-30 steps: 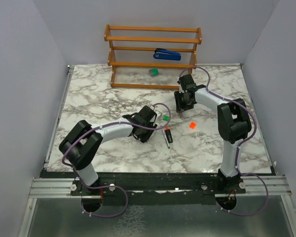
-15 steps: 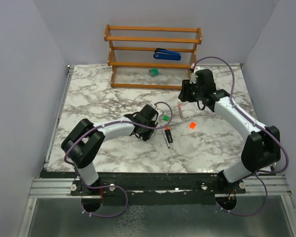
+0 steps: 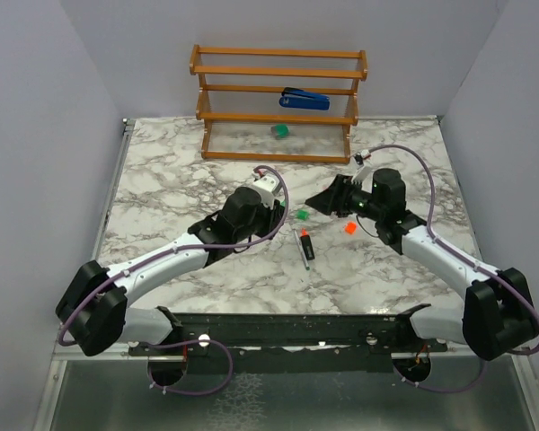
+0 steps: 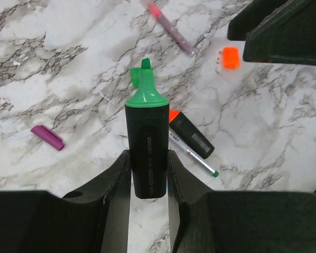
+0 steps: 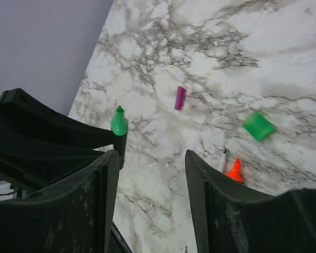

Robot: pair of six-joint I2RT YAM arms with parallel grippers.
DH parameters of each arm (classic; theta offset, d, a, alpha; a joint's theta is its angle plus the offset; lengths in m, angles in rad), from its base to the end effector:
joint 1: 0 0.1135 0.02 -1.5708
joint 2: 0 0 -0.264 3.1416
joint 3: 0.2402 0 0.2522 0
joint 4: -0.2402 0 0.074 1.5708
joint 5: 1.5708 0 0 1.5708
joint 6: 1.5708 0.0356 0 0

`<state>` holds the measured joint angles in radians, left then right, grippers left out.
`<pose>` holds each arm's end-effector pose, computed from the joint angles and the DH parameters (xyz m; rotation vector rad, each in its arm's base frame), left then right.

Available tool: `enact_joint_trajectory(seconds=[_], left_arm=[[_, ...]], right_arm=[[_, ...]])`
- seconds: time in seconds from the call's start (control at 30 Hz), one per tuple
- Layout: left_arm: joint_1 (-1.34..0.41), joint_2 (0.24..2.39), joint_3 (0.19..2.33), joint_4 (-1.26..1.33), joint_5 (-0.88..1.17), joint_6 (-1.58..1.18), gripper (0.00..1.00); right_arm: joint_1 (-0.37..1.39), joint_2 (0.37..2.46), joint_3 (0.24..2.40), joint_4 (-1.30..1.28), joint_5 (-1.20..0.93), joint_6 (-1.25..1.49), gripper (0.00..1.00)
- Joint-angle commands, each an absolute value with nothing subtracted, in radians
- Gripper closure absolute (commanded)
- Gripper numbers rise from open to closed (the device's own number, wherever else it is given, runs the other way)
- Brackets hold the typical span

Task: Insert the pens into the pen caps

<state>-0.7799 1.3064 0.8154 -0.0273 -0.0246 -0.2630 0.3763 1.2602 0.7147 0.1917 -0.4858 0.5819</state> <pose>0.2072 -0.2037 0.2514 0.5339 2.0794 -0.5983 0.2532 0.1179 0.2525 -0.1391 2.0385 1.0894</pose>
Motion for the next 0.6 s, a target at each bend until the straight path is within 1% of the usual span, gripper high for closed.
enact_joint_trajectory(seconds=[0.0,0.27,0.57], left_arm=[[-0.808,1.267,0.806,0.059,-0.070,-0.307,1.00],[-0.828,1.224,0.812,0.053,-0.092,-0.314,1.00],[-0.833,1.158,0.802,0.031,-0.100,-0.324,1.00]], right_arm=[[0.425,1.234,0.739,0.342,-0.566,0.647,0.42],[0.538,1.270,0.773,0.332,-0.516,0.637,0.42],[0.568,1.294,0.768,0.356,-0.478,0.631,0.42]])
